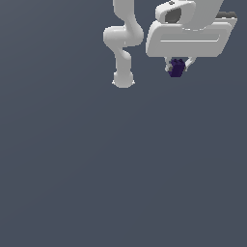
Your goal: Pick up the object and move it to a goal position.
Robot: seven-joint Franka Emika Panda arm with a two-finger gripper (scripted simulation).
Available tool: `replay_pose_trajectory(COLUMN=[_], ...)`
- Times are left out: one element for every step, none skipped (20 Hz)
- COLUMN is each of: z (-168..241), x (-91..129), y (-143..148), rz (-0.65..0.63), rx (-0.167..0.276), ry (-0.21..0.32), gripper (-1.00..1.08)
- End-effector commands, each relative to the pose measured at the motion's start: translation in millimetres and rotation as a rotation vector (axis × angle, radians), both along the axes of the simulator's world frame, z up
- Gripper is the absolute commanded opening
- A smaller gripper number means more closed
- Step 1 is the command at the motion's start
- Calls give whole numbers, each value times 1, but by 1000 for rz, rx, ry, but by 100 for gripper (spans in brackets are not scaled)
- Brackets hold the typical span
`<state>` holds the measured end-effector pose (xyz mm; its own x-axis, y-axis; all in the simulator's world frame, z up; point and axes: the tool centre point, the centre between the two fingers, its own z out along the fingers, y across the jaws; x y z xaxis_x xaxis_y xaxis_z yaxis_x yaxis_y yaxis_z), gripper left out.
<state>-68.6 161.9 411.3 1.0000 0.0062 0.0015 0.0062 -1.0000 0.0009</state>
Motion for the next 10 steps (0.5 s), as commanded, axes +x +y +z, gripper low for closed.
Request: replay_pose_trajectory(z=[18, 24, 29, 33, 38, 41, 44, 47, 49, 50], x=[-5, -6, -7, -8, -9, -10, -10, -11, -11, -11], y=[6, 8, 10, 12, 13, 14, 15, 16, 17, 18], rz=[-1, -1, -1, -1, -1, -1, -1, -1, -1, -1], rx=[0, 0, 0, 0, 0, 0, 0, 0, 0, 0], ry=[1, 1, 1, 1, 1, 1, 1, 1, 1, 1], gripper=[-100, -100, -100, -100, -100, -100, -100, -100, -100, -100])
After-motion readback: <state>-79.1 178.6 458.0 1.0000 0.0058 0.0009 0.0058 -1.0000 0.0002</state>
